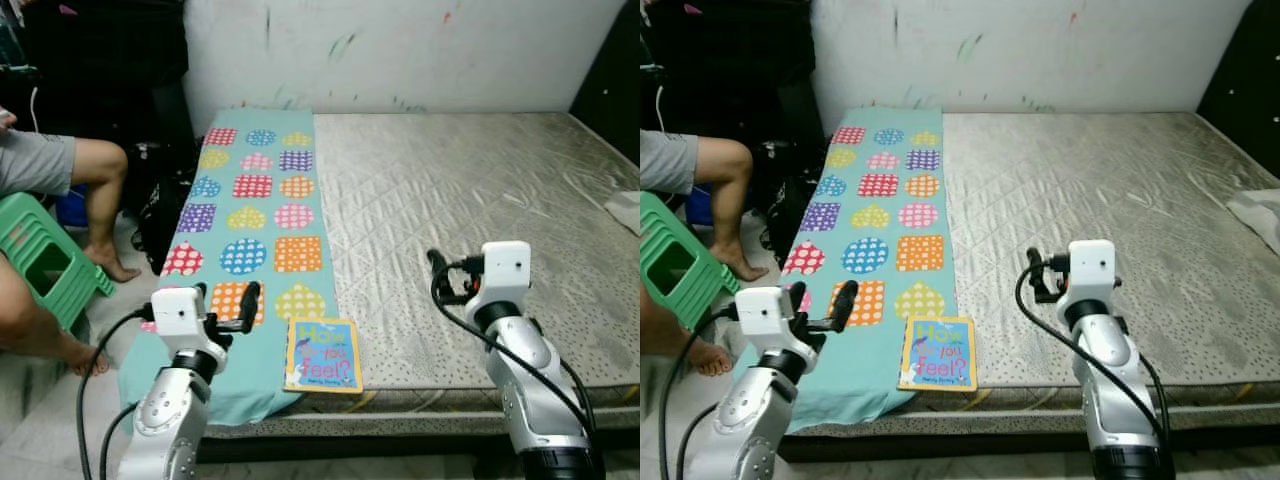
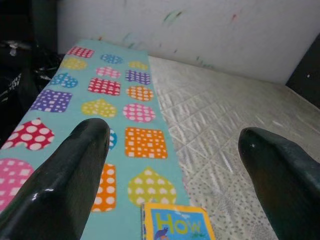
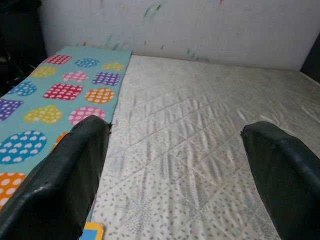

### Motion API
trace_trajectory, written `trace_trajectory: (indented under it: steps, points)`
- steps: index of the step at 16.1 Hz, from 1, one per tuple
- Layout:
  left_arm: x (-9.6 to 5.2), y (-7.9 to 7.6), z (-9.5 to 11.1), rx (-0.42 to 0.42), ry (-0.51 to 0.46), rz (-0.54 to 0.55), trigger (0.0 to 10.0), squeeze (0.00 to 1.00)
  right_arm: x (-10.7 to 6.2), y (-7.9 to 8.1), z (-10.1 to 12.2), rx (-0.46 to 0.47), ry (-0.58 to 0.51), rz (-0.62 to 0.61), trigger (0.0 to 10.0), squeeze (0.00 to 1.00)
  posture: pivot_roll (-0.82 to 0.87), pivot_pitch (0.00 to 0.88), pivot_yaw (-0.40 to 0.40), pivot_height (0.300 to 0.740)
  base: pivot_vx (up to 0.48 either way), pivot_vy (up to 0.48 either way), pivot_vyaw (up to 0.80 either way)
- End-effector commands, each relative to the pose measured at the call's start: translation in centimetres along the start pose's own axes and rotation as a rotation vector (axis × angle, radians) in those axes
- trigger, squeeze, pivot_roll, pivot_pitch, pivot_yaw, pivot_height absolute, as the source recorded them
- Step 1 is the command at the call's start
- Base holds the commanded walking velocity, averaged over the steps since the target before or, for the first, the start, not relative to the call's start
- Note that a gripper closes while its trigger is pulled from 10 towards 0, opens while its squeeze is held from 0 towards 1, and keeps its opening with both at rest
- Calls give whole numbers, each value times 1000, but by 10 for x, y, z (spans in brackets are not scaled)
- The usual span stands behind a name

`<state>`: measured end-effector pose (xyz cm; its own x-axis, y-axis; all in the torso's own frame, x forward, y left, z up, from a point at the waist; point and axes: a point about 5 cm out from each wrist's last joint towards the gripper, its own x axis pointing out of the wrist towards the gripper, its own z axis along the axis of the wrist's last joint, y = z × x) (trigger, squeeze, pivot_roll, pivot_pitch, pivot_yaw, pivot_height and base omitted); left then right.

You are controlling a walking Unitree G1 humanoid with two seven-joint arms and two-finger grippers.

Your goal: Clean up the room

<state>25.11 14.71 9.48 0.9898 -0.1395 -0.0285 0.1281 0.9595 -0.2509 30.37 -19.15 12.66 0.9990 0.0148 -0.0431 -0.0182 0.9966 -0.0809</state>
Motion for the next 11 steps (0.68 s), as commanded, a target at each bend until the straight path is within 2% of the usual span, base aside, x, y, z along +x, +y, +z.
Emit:
trace_trajectory:
  steps: [1, 2, 11]
  points:
    - [-1, -3, 3, -7, -18, -19, 10000, 0, 1, -3, 1, -4, -4, -9, 10000, 0, -101, 41, 25, 740, 0, 0, 0]
    - [-1, -3, 3, -8, -20, -23, 10000, 0, 0, -3, 1, -5, -3, -10, 10000, 0, -101, 41, 26, 740, 0, 0, 0]
    - [-1, -3, 3, -6, -19, -27, 10000, 0, 0, -2, 0, -7, -2, -9, 10000, 0, -102, 44, 25, 740, 282, 0, 0]
